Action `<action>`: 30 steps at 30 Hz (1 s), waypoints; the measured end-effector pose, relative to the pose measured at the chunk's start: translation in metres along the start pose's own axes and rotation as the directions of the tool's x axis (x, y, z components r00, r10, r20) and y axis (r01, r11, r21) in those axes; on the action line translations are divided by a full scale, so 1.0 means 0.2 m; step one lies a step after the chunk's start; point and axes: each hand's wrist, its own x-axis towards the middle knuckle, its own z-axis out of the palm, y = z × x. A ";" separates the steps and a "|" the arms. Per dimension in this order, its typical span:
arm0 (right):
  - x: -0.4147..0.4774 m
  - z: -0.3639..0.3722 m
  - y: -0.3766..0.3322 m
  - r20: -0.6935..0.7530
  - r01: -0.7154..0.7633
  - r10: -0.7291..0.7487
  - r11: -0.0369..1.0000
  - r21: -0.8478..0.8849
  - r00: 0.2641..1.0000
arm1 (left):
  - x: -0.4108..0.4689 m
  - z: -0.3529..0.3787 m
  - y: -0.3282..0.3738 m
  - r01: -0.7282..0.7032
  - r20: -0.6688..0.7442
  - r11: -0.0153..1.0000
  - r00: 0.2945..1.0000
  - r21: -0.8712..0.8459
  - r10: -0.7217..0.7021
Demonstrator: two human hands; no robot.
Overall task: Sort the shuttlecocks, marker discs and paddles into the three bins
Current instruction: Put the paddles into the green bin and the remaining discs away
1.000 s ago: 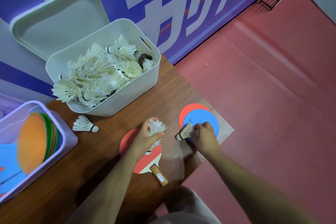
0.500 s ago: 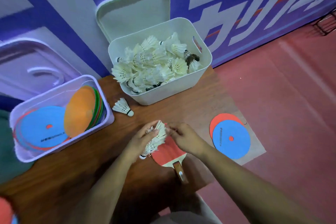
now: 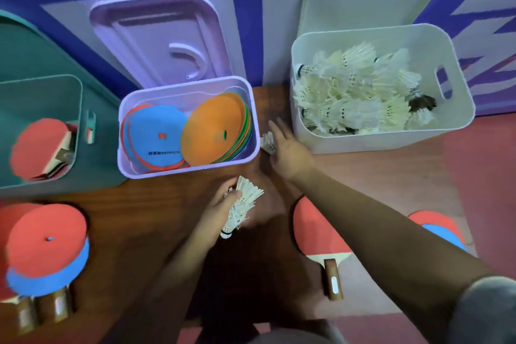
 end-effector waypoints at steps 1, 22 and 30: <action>0.04 0.03 0.01 0.018 0.004 -0.004 1.000 -0.005 1.000 | 0.01 -0.01 -0.01 0.004 -0.003 1.000 1.000 0.000 -0.004; -0.61 -0.22 -0.11 0.056 -0.028 -0.006 0.801 0.598 0.998 | -0.13 0.08 0.26 -0.152 0.188 0.973 0.975 0.175 0.118; -0.64 -0.72 -0.03 -0.174 0.004 0.129 0.795 0.607 0.976 | -0.24 0.34 0.75 0.005 0.658 0.974 0.738 -0.228 0.151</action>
